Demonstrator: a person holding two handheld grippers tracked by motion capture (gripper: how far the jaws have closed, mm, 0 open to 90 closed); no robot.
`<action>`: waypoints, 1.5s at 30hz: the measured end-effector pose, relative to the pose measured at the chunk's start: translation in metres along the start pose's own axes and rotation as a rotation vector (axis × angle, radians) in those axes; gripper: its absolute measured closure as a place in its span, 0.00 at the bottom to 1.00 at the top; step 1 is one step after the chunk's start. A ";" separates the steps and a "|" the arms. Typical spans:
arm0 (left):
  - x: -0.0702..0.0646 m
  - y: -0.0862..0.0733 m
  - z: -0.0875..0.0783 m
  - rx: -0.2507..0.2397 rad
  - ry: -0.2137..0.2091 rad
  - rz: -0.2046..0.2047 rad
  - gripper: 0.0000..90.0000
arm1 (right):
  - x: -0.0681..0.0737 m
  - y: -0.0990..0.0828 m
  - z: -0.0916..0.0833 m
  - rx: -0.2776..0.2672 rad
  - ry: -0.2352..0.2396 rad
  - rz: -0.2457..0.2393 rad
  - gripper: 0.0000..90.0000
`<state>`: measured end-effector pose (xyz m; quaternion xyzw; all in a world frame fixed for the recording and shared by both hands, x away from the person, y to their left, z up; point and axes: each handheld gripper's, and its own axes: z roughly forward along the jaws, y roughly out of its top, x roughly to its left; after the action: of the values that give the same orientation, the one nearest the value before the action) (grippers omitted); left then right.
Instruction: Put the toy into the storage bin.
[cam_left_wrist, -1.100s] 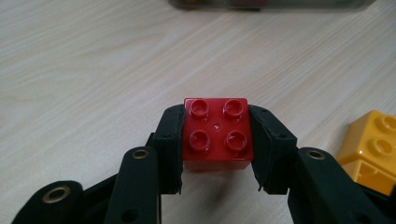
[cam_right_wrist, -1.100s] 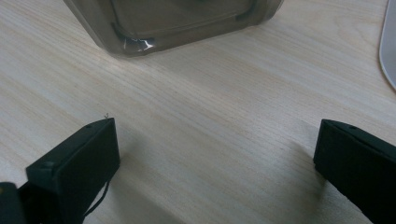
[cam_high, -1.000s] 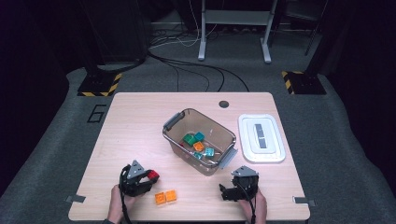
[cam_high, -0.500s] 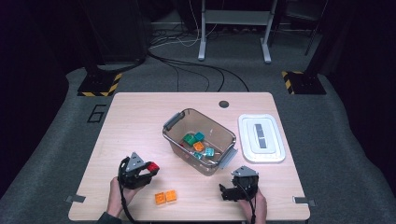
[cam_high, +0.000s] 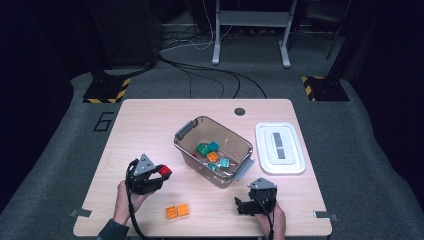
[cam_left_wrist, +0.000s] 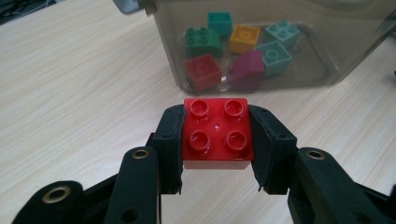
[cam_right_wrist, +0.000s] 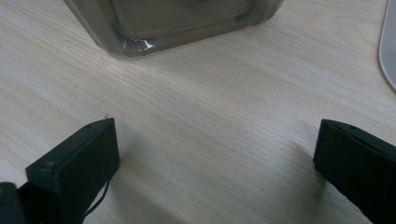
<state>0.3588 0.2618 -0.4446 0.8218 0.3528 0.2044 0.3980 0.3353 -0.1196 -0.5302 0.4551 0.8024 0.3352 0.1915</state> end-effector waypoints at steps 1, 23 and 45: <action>0.000 0.002 -0.001 -0.003 0.002 0.003 0.65 | 0.000 0.000 0.000 0.000 0.000 0.000 0.00; 0.003 0.056 -0.013 -0.049 0.003 0.079 0.65 | 0.000 0.000 0.000 0.000 0.000 0.000 0.00; 0.010 0.100 -0.016 -0.091 0.012 0.129 0.65 | 0.000 0.000 0.000 0.000 0.000 -0.001 0.00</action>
<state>0.3977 0.2342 -0.3543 0.8227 0.2919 0.2503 0.4187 0.3353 -0.1197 -0.5302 0.4548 0.8027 0.3349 0.1917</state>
